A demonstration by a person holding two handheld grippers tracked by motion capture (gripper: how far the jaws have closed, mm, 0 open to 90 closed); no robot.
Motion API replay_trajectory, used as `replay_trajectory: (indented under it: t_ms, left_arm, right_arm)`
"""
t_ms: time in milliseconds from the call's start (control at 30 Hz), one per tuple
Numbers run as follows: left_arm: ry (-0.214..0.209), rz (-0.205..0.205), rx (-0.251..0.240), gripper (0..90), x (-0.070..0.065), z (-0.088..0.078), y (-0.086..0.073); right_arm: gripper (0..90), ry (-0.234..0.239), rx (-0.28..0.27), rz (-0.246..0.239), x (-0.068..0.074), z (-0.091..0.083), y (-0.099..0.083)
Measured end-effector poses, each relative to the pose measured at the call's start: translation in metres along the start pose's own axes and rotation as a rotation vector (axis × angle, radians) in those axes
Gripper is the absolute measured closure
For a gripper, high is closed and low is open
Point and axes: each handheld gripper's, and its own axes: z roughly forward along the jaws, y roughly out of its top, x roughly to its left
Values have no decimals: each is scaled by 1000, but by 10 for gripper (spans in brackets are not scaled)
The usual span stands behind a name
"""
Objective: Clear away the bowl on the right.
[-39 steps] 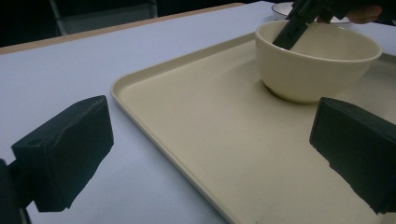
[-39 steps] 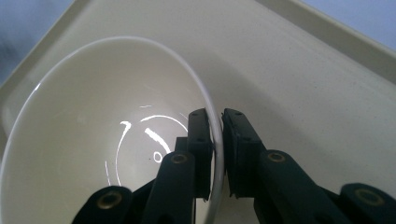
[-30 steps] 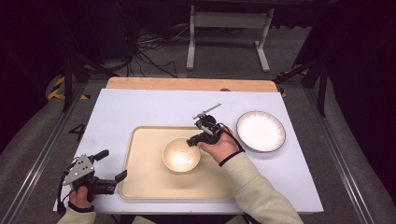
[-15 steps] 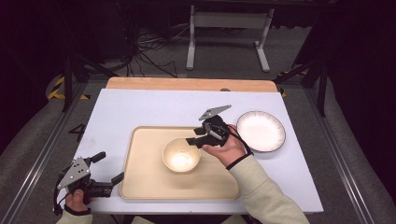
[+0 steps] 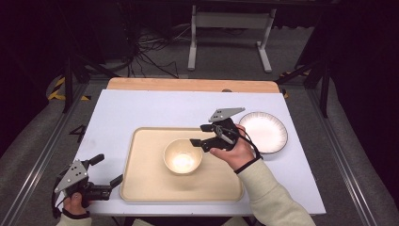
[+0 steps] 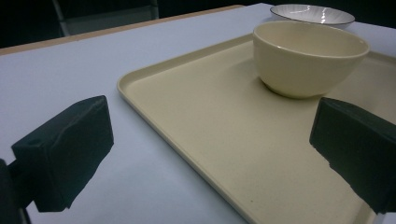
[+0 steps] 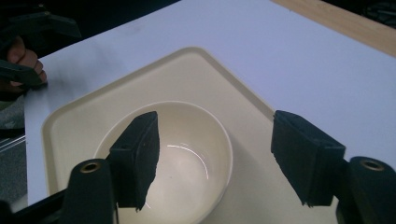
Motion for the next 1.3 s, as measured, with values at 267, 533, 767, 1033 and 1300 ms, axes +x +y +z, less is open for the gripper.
replay_trajectory:
  t_ms: [267, 533, 767, 1033, 1300]
  left_arm:
    - [-3, -3, -4, 3, 0, 3, 1]
    - [-5, 3, -1, 3, 1, 4, 1]
    - [-12, -1, -5, 3, 1, 4, 1]
    - [-14, 0, -4, 3, 1, 4, 2]
    - [-15, 2, -8, 3, 1, 5, 2]
  right_arm:
    - [223, -31, -103, -67, 6, -17, -8]
    - [157, -49, -153, -91, 5, -29, -16]
    - [131, -65, -185, -82, 2, -40, -25]
    - [139, -106, -256, -110, 0, -59, -44]
    - [98, -121, -285, -106, -5, -75, -60]
